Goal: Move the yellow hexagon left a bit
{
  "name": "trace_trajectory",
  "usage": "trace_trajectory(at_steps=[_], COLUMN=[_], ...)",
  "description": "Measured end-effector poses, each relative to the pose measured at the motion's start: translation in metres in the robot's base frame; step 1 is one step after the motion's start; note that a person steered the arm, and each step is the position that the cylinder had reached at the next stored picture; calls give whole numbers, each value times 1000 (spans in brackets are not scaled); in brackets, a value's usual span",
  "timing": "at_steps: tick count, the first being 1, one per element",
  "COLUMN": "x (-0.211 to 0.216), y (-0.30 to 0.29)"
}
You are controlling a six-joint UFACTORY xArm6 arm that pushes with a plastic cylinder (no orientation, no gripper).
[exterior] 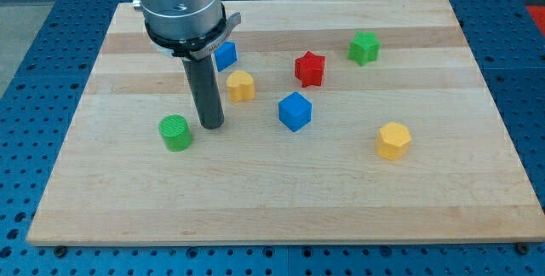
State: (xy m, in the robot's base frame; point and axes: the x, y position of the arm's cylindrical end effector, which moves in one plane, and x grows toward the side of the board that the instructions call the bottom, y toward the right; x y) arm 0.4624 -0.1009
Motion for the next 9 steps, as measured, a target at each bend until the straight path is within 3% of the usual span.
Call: trace_trajectory(at_steps=[2, 3, 4, 6, 9], x=[58, 61, 80, 85, 53], y=[43, 47, 103, 250, 301])
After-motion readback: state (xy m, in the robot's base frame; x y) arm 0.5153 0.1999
